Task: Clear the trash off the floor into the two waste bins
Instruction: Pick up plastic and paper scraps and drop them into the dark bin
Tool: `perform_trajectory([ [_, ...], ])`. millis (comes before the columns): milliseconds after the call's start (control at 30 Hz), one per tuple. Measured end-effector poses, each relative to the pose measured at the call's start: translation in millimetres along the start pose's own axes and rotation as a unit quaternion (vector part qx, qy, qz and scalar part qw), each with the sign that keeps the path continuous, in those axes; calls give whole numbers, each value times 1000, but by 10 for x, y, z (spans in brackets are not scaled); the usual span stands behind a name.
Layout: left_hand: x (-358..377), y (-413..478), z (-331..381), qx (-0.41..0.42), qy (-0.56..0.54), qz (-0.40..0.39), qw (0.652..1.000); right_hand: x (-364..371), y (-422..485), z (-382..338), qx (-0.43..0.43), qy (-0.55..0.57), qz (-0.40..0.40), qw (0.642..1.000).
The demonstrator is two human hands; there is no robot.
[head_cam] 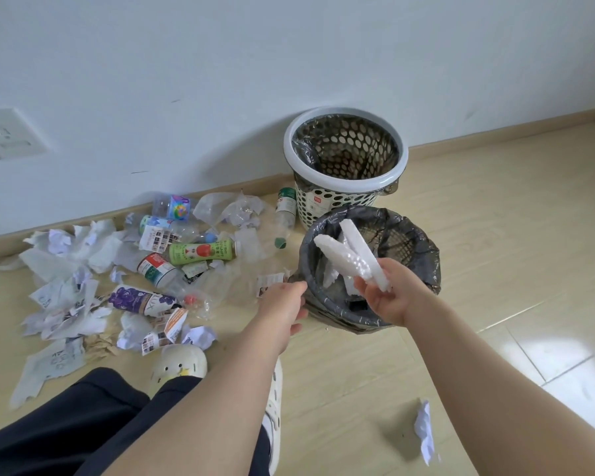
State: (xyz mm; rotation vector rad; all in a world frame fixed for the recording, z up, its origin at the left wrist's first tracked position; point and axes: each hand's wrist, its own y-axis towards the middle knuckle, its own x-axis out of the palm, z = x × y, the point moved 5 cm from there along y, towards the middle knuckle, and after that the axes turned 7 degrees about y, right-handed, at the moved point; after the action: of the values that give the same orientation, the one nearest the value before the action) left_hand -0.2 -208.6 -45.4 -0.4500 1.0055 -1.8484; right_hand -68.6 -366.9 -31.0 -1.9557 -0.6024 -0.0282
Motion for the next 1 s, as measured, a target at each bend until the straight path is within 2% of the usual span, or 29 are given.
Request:
perform_trajectory([
  [67, 5, 4, -12, -2, 7, -4, 1000, -22, 30, -21, 7, 9, 23, 1000],
  [133, 6, -8, -6, -1, 17, -5, 1000, -140, 76, -70, -35, -30, 94, 994],
  [200, 18, -28, 4, 6, 27, -8, 1000, -276, 139, -119, -109, -121, 160, 974],
  [300, 54, -66, 10, 16, 39, -13, 999, -401, 195, -93, -182, -280, 199, 921],
  [467, 60, -77, -55, 13, 61, -19, 998, -376, 265, 6, -238, -441, 194, 843],
  [567, 41, -31, -95, 6, 65, -18, 998, -296, 333, 24, -262, -541, 204, 773],
  [733, 66, 91, -128, 4, 88, -17, 996, -109, 487, 44, -277, -636, 227, 684],
  [1000, 171, 170, -141, 11, 129, -12, 992, -146, 674, 159, -197, -728, 176, 633],
])
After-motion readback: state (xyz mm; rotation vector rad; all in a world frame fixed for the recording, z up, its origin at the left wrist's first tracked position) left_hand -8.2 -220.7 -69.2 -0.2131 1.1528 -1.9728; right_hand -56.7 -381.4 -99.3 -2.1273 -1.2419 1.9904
